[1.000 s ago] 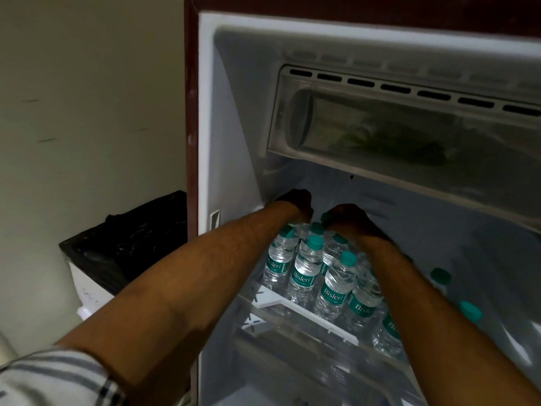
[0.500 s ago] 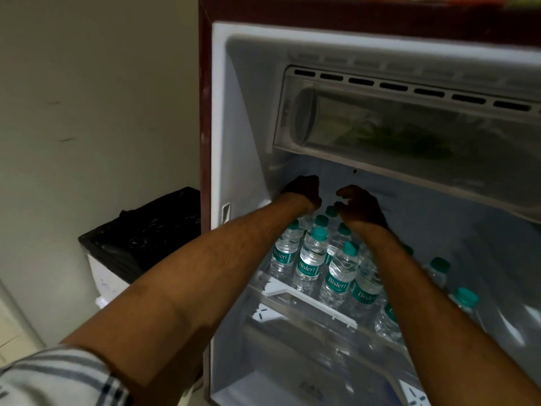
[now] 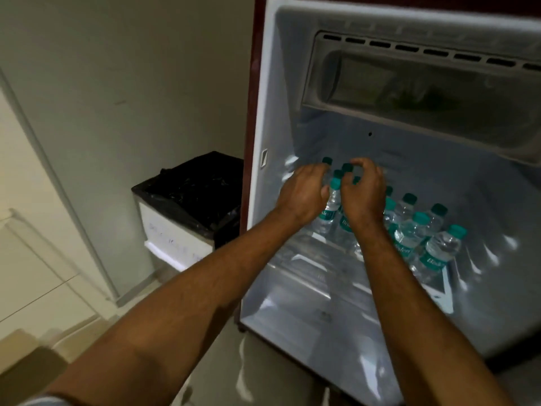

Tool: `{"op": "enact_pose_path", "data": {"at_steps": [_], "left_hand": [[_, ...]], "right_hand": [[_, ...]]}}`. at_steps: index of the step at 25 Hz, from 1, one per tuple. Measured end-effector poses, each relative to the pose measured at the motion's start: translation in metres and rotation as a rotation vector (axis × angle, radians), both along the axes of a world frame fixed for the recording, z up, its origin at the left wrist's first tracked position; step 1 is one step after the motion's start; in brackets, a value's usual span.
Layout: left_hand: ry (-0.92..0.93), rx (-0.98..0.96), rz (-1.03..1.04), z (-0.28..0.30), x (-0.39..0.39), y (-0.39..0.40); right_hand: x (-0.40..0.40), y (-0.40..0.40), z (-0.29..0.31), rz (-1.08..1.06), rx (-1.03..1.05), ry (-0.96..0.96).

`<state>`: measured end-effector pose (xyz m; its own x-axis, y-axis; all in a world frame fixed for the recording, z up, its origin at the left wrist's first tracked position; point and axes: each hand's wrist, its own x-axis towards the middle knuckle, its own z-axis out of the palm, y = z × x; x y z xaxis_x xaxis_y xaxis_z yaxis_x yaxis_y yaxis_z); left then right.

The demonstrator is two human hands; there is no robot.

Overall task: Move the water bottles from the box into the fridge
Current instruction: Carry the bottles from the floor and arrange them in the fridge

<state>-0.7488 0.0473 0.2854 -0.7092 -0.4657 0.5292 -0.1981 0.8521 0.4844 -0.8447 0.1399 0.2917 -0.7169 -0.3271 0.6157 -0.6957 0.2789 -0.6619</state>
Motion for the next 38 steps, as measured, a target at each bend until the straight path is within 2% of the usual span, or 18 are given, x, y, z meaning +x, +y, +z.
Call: {"op": "enact_pose_path", "data": {"at_steps": [5,11,14,16,18,20,24,28,31,34,38], "left_hand": [[0.024,-0.004,-0.004,-0.056,0.091,0.035],[-0.064,0.078,0.119,-0.145,0.207,0.057],[-0.116,0.201,0.233,-0.192,0.262,0.076],[-0.215,0.296,0.338,-0.223,0.299,0.088],[-0.271,0.367,0.4,-0.251,0.34,0.095],[-0.255,0.444,0.458,-0.274,0.382,0.103],[-0.253,0.578,0.625,-0.318,0.457,0.134],[-0.188,0.71,0.877,-0.355,0.522,0.168],[-0.192,0.749,0.999,-0.375,0.557,0.186],[-0.195,0.801,1.065,-0.391,0.574,0.188],[-0.166,0.847,1.096,-0.403,0.58,0.177]], "right_hand": [[0.085,0.028,-0.057,0.079,-0.017,-0.004],[0.179,0.06,-0.149,0.253,0.115,-0.13],[0.225,0.068,-0.193,0.301,0.15,-0.151],[0.255,0.07,-0.22,0.323,0.17,-0.136],[0.282,0.07,-0.244,0.391,0.245,-0.222],[0.306,0.072,-0.266,0.498,0.343,-0.321],[0.353,0.076,-0.305,0.632,0.406,-0.372],[0.404,0.08,-0.338,0.8,0.591,-0.346],[0.433,0.081,-0.355,0.98,0.812,-0.332],[0.46,0.075,-0.366,1.101,0.956,-0.226],[0.49,0.062,-0.376,1.105,1.073,-0.171]]}}
